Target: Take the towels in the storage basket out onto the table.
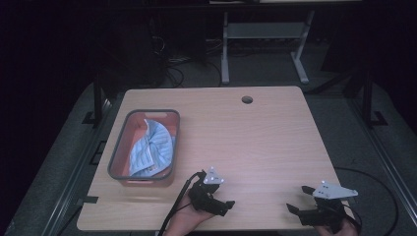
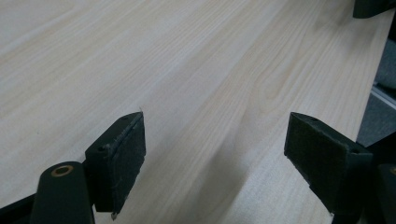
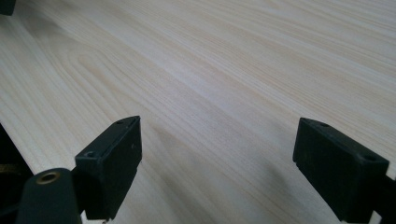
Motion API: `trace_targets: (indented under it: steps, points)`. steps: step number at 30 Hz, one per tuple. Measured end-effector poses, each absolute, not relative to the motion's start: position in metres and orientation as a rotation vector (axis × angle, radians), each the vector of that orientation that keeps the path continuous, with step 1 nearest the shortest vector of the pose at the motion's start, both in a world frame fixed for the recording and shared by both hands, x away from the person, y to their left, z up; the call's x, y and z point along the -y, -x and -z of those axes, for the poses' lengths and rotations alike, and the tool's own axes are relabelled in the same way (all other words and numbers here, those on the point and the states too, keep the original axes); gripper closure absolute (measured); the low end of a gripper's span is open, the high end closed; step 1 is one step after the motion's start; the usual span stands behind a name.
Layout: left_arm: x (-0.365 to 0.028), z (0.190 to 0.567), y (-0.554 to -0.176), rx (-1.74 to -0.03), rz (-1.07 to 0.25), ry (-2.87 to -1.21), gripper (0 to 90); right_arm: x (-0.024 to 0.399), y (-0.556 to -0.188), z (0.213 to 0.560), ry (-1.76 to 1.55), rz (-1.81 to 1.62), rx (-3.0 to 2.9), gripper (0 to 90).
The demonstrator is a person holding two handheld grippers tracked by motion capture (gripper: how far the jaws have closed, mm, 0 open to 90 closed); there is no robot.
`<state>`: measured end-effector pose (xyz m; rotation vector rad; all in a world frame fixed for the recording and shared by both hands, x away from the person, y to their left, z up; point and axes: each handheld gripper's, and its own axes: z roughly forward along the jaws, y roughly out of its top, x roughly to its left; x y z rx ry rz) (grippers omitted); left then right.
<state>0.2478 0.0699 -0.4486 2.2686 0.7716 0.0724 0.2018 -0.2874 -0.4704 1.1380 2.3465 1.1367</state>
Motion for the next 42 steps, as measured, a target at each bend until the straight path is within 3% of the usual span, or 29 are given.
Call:
trace_targets:
  steps: [22,42]
  points:
    - [-0.058,0.415,-0.267,-0.685,-0.042,-2.333,17.0,0.291,-0.202,0.47,-1.158,-1.142,-2.316,14.9]
    - [-0.055,0.383,-0.294,-0.709,-0.048,-2.349,16.7,0.292,-0.201,0.468,-1.15,-1.154,-2.316,14.9]
